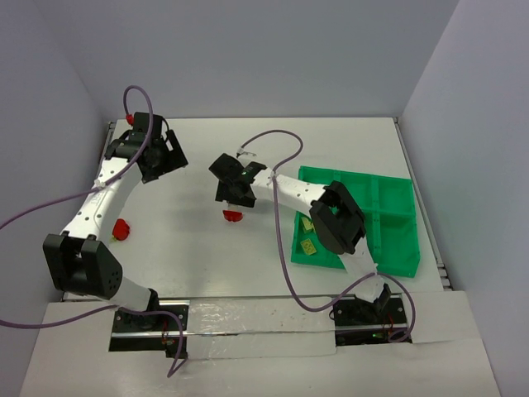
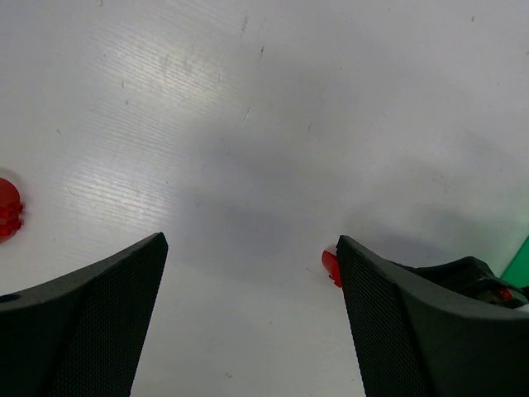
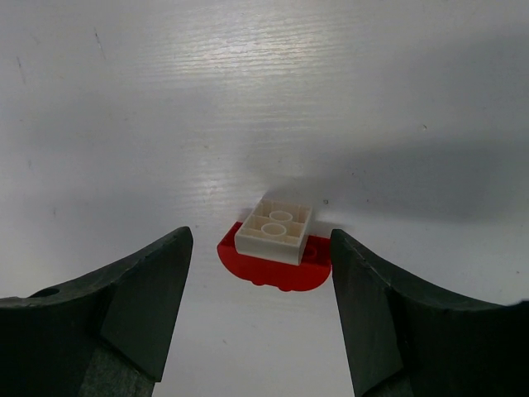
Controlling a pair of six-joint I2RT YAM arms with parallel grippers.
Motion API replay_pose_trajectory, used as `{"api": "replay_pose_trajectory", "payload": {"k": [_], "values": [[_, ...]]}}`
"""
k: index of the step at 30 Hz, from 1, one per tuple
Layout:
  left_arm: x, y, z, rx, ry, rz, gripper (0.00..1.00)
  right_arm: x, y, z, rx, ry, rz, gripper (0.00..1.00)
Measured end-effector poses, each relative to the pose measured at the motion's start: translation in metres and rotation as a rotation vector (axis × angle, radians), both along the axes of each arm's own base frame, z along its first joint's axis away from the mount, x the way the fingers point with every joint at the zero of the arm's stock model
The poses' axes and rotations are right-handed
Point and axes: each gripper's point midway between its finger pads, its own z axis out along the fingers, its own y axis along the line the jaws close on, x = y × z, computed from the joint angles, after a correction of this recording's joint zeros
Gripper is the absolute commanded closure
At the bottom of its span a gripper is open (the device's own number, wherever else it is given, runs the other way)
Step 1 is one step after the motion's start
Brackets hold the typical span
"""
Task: Sort the legos into containers by color
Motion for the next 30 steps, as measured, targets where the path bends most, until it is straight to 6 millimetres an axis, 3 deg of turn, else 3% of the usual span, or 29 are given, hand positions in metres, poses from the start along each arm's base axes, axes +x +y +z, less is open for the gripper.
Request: {"api": "replay_pose_trajectory", "payload": {"k": [11, 19, 22, 28, 30], "values": [[-0.001, -0.001, 0.004, -0.007, -0.009, -0.004, 0.1, -0.006, 0.002, -0.007, -0.022, 0.014, 0.009, 0.42], [-0.004, -0.001, -0.001, -0.007, 0.0, -0.004, 0.1, -0.008, 0.001, -0.017, -0.04, 0.028, 0.014, 0.45], [-0.007, 0.0, -0.003, -0.006, 0.007, -0.003, 0.1, -0.01, 0.001, -0.024, -0.054, 0.039, 0.019, 0.52], [-0.008, 0.0, -0.003, -0.006, 0.006, -0.003, 0.08, -0.01, 0.001, -0.025, -0.061, 0.038, 0.023, 0.85], [-0.008, 0.0, -0.003, -0.007, 0.005, -0.007, 0.08, -0.01, 0.0, -0.025, -0.064, 0.037, 0.023, 0.89]]}}
